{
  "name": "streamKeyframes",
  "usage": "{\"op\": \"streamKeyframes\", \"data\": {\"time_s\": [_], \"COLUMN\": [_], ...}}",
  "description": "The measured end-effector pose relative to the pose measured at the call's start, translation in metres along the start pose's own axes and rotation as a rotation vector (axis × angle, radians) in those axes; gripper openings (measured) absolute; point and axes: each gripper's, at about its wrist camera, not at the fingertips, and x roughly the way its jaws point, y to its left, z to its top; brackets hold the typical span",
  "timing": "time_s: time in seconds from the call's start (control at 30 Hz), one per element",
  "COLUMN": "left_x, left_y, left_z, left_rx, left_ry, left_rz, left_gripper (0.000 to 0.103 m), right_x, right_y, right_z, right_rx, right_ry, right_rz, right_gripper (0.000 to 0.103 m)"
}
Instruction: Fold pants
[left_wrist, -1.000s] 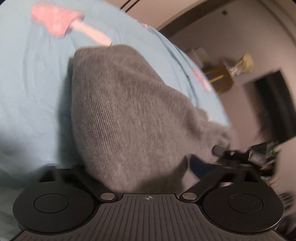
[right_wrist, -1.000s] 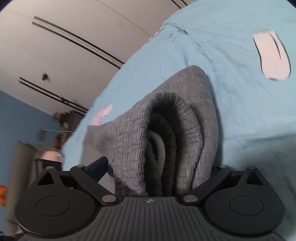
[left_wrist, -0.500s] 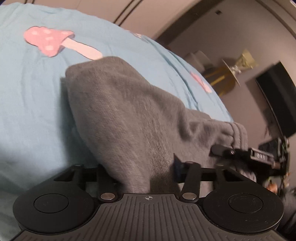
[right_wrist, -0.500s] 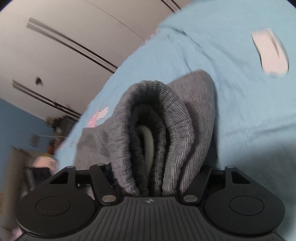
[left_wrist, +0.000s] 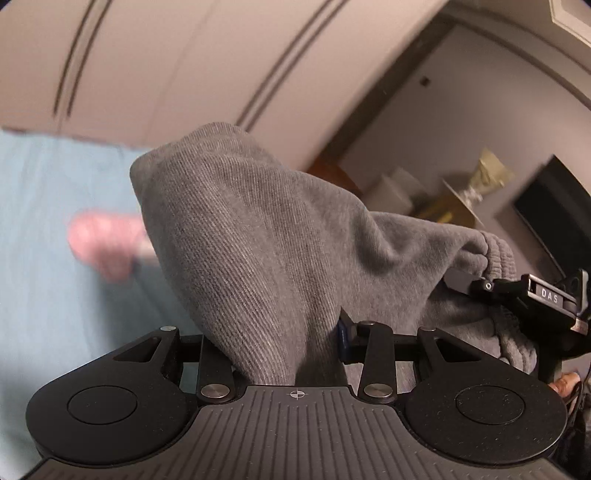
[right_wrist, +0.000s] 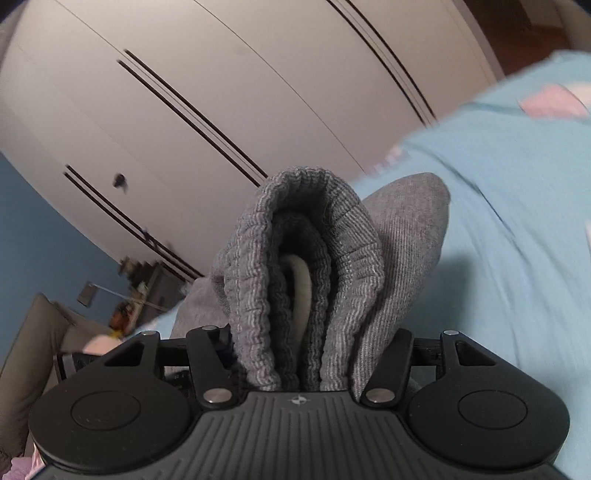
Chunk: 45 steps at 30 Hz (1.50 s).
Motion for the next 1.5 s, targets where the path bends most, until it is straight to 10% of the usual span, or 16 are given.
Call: {"op": "streamKeyframes", "data": {"time_s": [0.17,0.27,0.4,0.47,0.7,0.9,1.3,1.37,1.5], "left_x": [0.013,0.036,0.022,0.005,-0.004,0.011,-0.05,-0.061,-0.082], "left_y": [0.004,0.026,0.045,0.045,0.032,0.016,0.017,0.015,0.007], "left_z": [0.027,0.032,0.018,0.004,-0.035,-0.06,-0.099,-0.112,-0.135], "left_rx": [0.012,-0.061,-0.096,-0.119,-0.196,-0.02,-0.013,-0.05,-0.071], "left_ry": [0.001,0.06,0.065,0.024,0.065,0.149,0.173,0.194,0.193], "left_rz": [0.092,0.292,0.55,0.539,0.465,0.664,0.836,0.805,0.764], "left_gripper": [0.046,0.078,0.091,0.097,0.097,0.102,0.101,0.101,0.101], "right_x": [0.045,0.071,0.087,0.072,0.048,0.084,0.078,0.092,0.063], "right_y": [0.011,0.003,-0.011,-0.011,0.006,0.008,0.043,0.028,0.03], "right_z": [0.042,0.047,0.045,0.039,0.004,-0.037,-0.063,-0.063,-0.059], "right_rx": [-0.038,-0.057,-0.113,-0.145,-0.197,-0.438,-0.563,-0.538,-0.335], "right_ry": [0.0,0.028,-0.003,-0.086,-0.128,-0.011,-0.02,0.079,0.004], "right_rz": [-0.012,-0.076,-0.452,-0.556,-0.493,-0.718,-0.737,-0.801,-0.796], "right_gripper": [0.057,0.062,0.089,0.098,0.099,0.099,0.099,0.099,0.099]}}
